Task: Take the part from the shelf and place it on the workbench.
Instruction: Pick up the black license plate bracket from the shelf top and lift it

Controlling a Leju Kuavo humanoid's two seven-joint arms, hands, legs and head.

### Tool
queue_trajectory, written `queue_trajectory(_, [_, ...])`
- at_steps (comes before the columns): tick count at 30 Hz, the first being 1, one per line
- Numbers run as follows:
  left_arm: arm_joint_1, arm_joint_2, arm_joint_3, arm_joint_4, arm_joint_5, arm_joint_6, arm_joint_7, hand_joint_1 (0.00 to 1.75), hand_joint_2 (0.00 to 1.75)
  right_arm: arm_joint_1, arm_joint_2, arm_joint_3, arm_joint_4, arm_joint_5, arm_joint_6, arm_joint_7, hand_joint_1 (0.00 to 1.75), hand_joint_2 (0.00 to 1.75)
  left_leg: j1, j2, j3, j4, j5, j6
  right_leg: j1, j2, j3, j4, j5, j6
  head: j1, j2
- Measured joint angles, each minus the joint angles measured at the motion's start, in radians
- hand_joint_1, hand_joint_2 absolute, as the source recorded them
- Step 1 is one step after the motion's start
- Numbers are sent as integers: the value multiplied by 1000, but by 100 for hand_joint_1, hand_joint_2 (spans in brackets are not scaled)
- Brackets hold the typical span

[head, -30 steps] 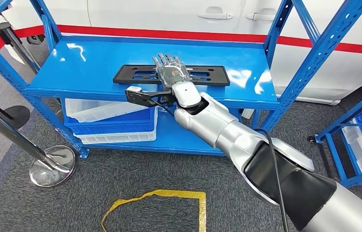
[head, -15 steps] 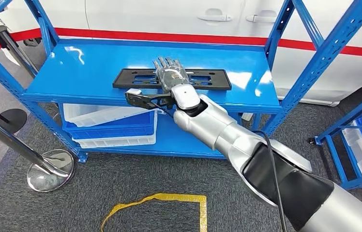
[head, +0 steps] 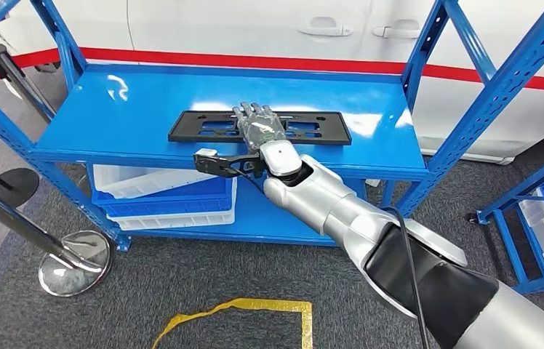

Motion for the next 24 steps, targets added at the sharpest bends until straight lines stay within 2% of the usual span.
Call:
queue_trajectory(2, [0,0,0,0,1,0,0,0,0,1,-1,-4,0,0,1,0,0,175,2,3,-7,21,-17,-11,-5,1,11,-12,-1,-8,-1,0])
queue_trajectory(3, [-1,1,0,0,1,1,0,0,0,1,0,-6,0,0,2,0,0,175,3,4,-25,60,-36,-16,-7,1,18,-18,-3,-12,-3,0])
queue_trajectory(5, [-2,4,0,0,2,1,0,0,0,4,0,-10,0,0,5,0,0,175,4,5,-91,183,-83,-22,-8,0,29,-21,-9,-19,-5,0])
queue_trajectory(6, [-1,5,0,0,2,1,0,0,0,8,0,-10,0,0,8,0,0,175,5,5,-127,240,-95,-24,-7,0,33,-21,-13,-21,-5,0])
queue_trajectory(7, [1,5,0,0,3,2,1,0,0,13,0,-11,0,0,10,0,0,175,5,5,-151,269,-89,-26,-7,0,39,-20,-18,-21,-5,0])
queue_trajectory(8, [3,5,0,0,4,2,2,0,0,18,0,-12,0,0,12,0,0,175,6,6,-158,260,-63,-27,-8,1,45,-18,-23,-20,-4,0])
queue_trajectory(9, [3,6,0,0,4,3,2,0,0,21,0,-12,0,0,13,0,0,175,8,6,-147,215,-20,-28,-8,1,52,-16,-30,-18,-5,0])
queue_trajectory(10, [3,6,0,0,4,4,3,0,0,22,0,-13,0,0,14,0,0,175,9,7,-125,147,25,-28,-9,2,59,-14,-37,-15,-5,0])
queue_trajectory(11, [3,7,0,0,4,5,3,0,0,22,0,-14,0,0,14,0,0,175,7,8,-100,87,56,-27,-8,3,64,-11,-44,-11,-6,0])
queue_trajectory(12, [1,8,0,0,4,6,3,0,0,21,-1,-16,1,0,14,0,0,175,5,8,-80,41,69,-23,-6,4,66,-9,-49,-6,-8,0])
queue_trajectory(13, [1,8,0,0,5,7,3,0,0,21,-1,-17,1,0,15,1,0,175,3,8,-70,18,69,-18,-5,4,65,-8,-52,-1,-8,0])
queue_trajectory(15, [0,8,0,0,5,9,4,0,0,24,-1,-18,2,0,17,2,0,175,2,7,-64,8,58,-6,-3,4,64,-11,-53,8,-9,0])
queue_trajectory(17, [1,8,0,0,5,13,4,0,0,26,-4,-19,3,0,19,4,0,175,5,6,-57,3,56,6,-4,2,58,7,-67,17,-8,0])
queue_trajectory(18, [1,8,0,0,5,14,4,0,0,27,-5,-20,3,0,19,4,0,175,6,6,-52,0,55,13,-4,0,41,43,-86,21,-8,0])
queue_trajectory(19, [1,8,0,0,5,15,4,0,0,28,-7,-20,3,0,19,5,0,175,5,6,-47,-2,53,18,-5,-2,11,101,-110,23,-8,0])
queue_trajectory(21, [1,9,0,0,5,17,5,0,0,36,-8,-21,4,0,21,5,0,175,3,6,-39,-2,46,26,-5,-2,-68,235,-151,23,-8,0])
queue_trajectory(22, [1,9,0,0,5,17,5,0,0,41,-9,-21,5,0,22,5,0,175,1,5,-35,-2,42,28,-5,-2,-97,274,-152,22,-8,0])
queue_trajectory(23, [1,10,0,0,5,17,6,0,0,46,-9,-21,6,0,23,5,0,175,0,4,-30,-1,38,29,-5,-3,-108,275,-132,20,-8,0])
queue_trajectory(24, [1,10,0,0,5,17,6,0,0,48,-9,-21,7,0,24,5,0,175,-1,3,-24,0,33,29,-4,-2,-99,236,-95,15,-8,0])
